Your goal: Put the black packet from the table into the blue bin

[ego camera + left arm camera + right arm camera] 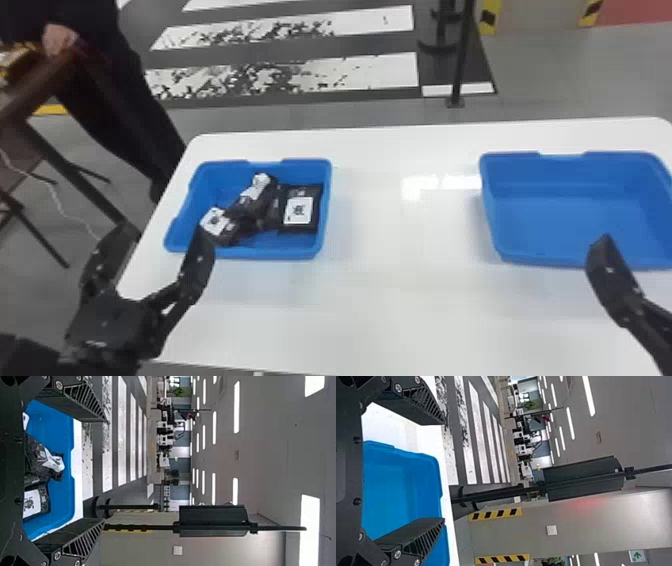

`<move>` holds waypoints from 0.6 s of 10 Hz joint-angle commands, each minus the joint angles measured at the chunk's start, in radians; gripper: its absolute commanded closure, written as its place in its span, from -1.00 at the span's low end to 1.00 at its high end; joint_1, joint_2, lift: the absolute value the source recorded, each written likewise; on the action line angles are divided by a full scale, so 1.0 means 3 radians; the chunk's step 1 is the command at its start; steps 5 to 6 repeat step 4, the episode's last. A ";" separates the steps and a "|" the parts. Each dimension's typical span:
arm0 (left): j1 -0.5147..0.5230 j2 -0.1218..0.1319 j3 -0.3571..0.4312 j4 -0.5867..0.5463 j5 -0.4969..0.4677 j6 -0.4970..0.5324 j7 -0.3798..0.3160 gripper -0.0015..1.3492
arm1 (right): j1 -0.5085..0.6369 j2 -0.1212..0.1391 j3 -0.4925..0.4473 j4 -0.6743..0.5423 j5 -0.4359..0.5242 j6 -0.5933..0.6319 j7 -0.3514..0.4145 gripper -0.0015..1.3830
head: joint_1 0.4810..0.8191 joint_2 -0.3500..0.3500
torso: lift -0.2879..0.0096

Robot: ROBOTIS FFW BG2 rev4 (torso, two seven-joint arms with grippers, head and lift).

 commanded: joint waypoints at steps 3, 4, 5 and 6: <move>-0.0003 0.0000 -0.0012 0.0008 0.0017 -0.0001 0.0000 -0.80 | -0.0009 0.0000 0.0003 0.0016 0.0000 -0.0007 0.0000 -0.77 | 0.27 0.50 | 0.20; -0.0003 0.0000 -0.0012 0.0008 0.0023 -0.0001 0.0000 -0.80 | -0.0017 0.0000 0.0009 0.0024 0.0000 -0.0007 0.0000 -0.77 | 0.27 0.50 | 0.20; -0.0003 0.0000 -0.0012 0.0008 0.0023 -0.0001 0.0000 -0.80 | -0.0017 0.0000 0.0009 0.0024 0.0000 -0.0007 0.0000 -0.77 | 0.27 0.50 | 0.20; -0.0003 0.0000 -0.0012 0.0008 0.0023 -0.0001 0.0000 -0.80 | -0.0017 0.0000 0.0009 0.0024 0.0000 -0.0007 0.0000 -0.77 | 0.27 0.50 | 0.20</move>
